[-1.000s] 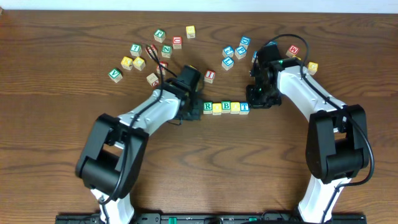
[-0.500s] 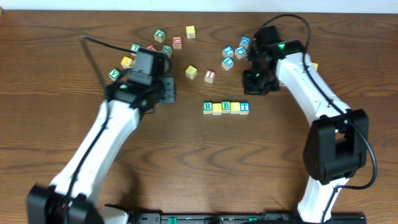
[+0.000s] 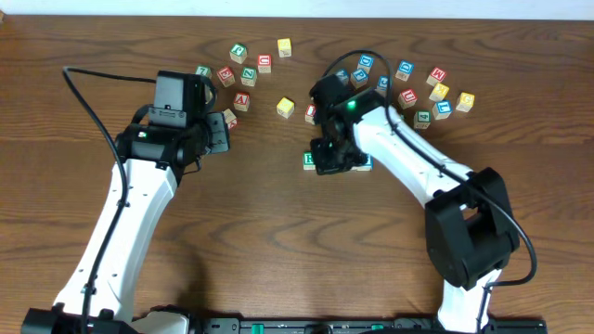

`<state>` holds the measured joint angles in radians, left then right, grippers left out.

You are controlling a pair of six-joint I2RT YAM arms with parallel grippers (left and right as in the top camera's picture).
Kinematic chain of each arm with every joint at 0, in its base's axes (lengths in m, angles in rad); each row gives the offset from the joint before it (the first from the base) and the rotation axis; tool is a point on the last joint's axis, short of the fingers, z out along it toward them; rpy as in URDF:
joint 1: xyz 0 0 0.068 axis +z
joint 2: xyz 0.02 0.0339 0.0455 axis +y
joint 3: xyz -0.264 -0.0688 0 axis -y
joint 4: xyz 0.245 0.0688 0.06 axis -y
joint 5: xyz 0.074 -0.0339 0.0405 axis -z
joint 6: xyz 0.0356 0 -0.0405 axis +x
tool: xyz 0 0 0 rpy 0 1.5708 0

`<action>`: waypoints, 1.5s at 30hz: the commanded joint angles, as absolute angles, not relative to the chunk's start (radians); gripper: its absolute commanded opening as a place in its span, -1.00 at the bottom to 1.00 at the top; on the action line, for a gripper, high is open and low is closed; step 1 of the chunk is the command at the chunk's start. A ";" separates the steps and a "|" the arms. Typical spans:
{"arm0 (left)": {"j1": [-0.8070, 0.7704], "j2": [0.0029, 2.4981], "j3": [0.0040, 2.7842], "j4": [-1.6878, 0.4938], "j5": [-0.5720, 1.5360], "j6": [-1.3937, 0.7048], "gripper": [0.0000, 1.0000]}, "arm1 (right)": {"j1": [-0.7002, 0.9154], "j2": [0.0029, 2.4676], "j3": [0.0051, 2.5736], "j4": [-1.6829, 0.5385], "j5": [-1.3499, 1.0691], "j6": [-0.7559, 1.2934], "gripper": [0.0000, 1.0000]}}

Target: Spell out ROBOT

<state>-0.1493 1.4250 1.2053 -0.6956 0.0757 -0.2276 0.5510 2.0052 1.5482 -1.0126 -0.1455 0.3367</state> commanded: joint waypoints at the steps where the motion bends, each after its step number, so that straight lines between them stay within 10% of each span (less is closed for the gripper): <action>1: -0.136 1.425 1.228 -0.699 0.066 -0.215 -0.84 | 0.597 2.008 1.534 -1.000 -0.133 0.409 -0.98; 45: -0.136 1.454 1.213 -0.688 0.066 -0.215 -0.83 | 0.593 2.121 1.534 -0.907 -0.010 0.445 -0.98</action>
